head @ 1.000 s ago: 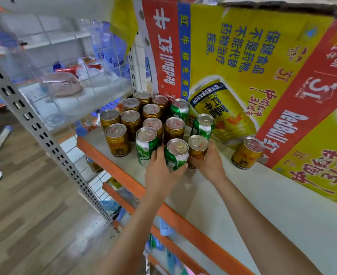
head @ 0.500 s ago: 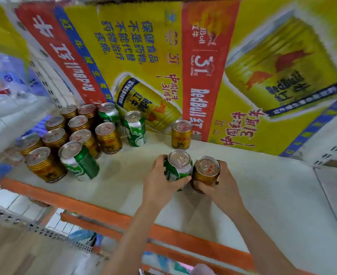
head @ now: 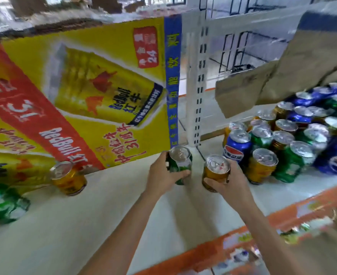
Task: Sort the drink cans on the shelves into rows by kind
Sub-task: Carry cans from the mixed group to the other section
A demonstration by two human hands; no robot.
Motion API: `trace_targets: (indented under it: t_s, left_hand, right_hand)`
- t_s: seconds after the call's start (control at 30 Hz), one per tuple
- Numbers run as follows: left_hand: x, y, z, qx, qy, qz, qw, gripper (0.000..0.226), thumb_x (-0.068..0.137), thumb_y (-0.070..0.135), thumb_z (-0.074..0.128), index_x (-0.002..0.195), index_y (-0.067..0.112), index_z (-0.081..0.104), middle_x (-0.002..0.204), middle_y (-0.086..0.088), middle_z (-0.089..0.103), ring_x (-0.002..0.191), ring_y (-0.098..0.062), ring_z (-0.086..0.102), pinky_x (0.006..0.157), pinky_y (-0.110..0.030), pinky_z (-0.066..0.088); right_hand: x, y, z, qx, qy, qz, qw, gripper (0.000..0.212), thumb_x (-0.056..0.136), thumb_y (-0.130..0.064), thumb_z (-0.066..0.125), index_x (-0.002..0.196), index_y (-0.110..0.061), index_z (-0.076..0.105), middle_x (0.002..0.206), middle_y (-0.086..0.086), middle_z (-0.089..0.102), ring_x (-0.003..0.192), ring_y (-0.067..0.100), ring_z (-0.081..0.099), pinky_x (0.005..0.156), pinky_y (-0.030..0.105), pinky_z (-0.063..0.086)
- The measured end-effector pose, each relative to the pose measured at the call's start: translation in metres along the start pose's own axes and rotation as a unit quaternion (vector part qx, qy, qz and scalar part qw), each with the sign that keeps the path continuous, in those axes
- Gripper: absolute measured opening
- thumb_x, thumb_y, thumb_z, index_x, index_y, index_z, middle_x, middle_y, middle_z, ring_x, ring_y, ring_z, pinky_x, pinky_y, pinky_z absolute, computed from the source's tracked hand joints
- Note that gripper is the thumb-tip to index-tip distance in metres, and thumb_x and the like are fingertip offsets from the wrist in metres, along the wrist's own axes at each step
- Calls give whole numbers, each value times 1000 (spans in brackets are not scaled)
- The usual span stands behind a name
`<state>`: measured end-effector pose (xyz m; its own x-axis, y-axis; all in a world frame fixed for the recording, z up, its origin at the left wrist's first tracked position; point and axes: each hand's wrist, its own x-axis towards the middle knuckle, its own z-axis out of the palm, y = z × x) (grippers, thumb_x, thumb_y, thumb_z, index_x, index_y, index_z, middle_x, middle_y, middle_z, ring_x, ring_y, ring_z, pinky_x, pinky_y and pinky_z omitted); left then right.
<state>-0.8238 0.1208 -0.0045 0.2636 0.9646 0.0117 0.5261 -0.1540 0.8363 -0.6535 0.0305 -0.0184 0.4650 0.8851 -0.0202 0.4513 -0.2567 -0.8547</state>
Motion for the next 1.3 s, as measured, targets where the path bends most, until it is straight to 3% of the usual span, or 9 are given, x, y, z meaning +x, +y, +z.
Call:
trace_targets:
  t_s: [0.17, 0.33, 0.4, 0.47, 0.6, 0.73, 0.87, 1.0, 1.3]
  left_hand:
    - [34, 30, 46, 8, -35, 24, 999, 71, 62, 33, 87, 122, 16, 53, 119, -2, 61, 109, -18, 57, 89, -30, 48]
    - [58, 58, 74, 16, -68, 44, 997, 58, 69, 25, 83, 120, 14, 56, 110, 4, 61, 99, -8, 53, 74, -11, 35]
    - [66, 64, 81, 31, -67, 49, 996, 55, 71, 24, 81, 120, 15, 57, 113, 1, 64, 104, -14, 58, 73, -15, 35]
    - [69, 68, 84, 44, -59, 35, 997, 58, 73, 25, 79, 124, 14, 53, 119, -4, 63, 109, -21, 58, 74, -19, 36]
    - [69, 60, 85, 105, -56, 33, 992, 53, 76, 30, 75, 118, 11, 51, 114, -10, 64, 104, -28, 60, 75, -27, 44]
    - [50, 42, 76, 211, -70, 45, 974, 46, 84, 37, 64, 123, 15, 50, 114, -9, 61, 103, -26, 59, 82, -36, 50]
    - [19, 19, 54, 292, -83, 43, 952, 44, 89, 35, 58, 129, 19, 50, 124, -4, 56, 111, -21, 54, 91, -32, 46]
    - [-21, -10, 21, 311, -72, 14, 948, 42, 92, 36, 53, 130, 19, 48, 123, -3, 54, 112, -20, 53, 91, -31, 41]
    - [-96, -67, -83, 294, 88, -122, 944, 39, 90, 37, 55, 125, 21, 51, 117, -1, 56, 106, -17, 56, 90, -32, 46]
  right_hand:
    - [3, 22, -27, -57, 11, 29, 998, 74, 69, -24, 81, 130, -9, 40, 128, 9, 47, 118, 22, 43, 76, 13, 27]
    - [6, 23, -28, -63, 16, 28, 997, 69, 74, -24, 78, 128, -11, 37, 127, 8, 47, 115, 23, 46, 75, 18, 30]
    - [9, 21, -27, -65, 32, 38, 997, 70, 75, -29, 76, 130, -13, 35, 129, 7, 50, 114, 27, 50, 82, 30, 41]
    - [13, 18, -29, -104, 37, 48, 993, 67, 76, -38, 73, 126, -14, 35, 124, 9, 57, 110, 31, 55, 80, 36, 46]
    - [11, 11, -42, -290, 2, 54, 956, 56, 83, -59, 56, 109, -13, 39, 110, 10, 63, 103, 33, 60, 74, 36, 43]
    - [6, 19, -48, -366, -27, 11, 930, 35, 91, -52, 46, 95, -17, 45, 106, 5, 65, 99, 28, 61, 67, 31, 37]
    - [-2, 26, -37, -363, -30, -53, 930, 27, 93, -43, 46, 102, -21, 58, 102, 0, 67, 95, 24, 62, 65, 30, 39]
    - [-9, 15, -9, -298, -103, -109, 943, 29, 93, -41, 47, 115, -28, 58, 108, -3, 66, 103, 22, 59, 74, 30, 44]
    - [-23, -50, 95, -217, -264, -275, 899, 30, 93, -32, 50, 122, -27, 51, 111, -6, 61, 98, 13, 60, 81, 24, 43]
